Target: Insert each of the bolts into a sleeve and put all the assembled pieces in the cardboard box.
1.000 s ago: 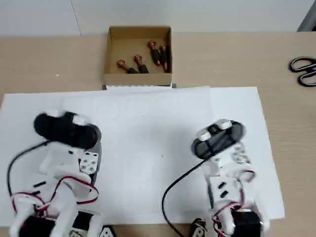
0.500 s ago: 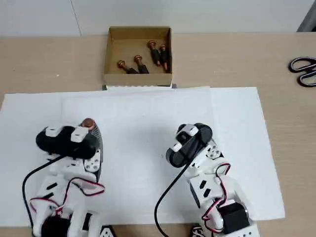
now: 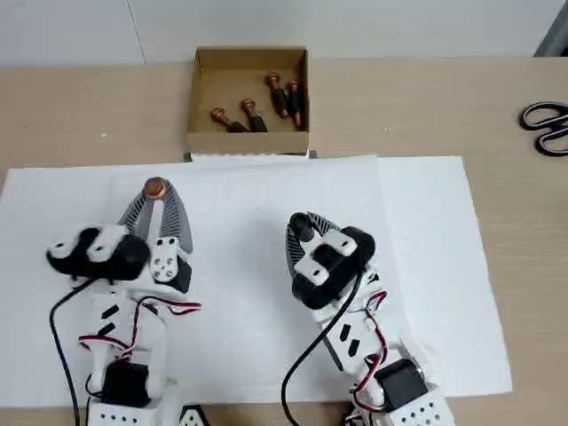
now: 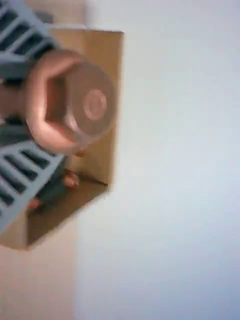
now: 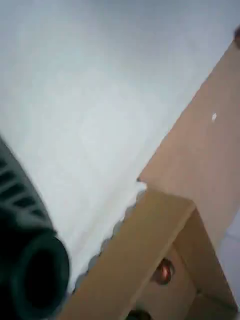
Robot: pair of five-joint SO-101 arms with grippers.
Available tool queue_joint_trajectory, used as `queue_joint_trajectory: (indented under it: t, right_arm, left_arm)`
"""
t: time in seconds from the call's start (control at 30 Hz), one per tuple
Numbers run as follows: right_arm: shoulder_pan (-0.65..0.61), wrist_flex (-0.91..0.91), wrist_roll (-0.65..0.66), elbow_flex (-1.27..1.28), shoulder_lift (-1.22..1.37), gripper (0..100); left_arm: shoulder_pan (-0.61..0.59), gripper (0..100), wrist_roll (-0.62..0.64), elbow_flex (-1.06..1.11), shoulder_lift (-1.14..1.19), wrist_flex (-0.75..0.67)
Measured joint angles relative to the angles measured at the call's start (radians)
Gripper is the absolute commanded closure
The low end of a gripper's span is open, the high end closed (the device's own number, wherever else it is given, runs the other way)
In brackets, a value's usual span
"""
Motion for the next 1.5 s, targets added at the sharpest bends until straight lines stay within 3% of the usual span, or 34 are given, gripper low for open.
queue_joint_trajectory:
  t: [0.17,0.4,0.97,1.5]
  right_arm:
    - [-0.008,-0.002,-0.026,0.000,0.000,99.5]
    - [-0.081,0.092,-0.081,0.000,0.000,99.5]
    - [-0.126,0.124,-0.109,0.000,0.000,99.5]
    - [-0.140,0.124,-0.109,0.000,0.000,99.5]
  left_arm:
    - [0.005,99,0.192,0.005,0.000,-0.029]
    - [0.103,99,0.295,0.011,0.000,-0.029]
    - [0.342,99,0.308,-0.041,0.000,0.132]
    - [0.356,99,0.339,-0.060,0.000,0.161]
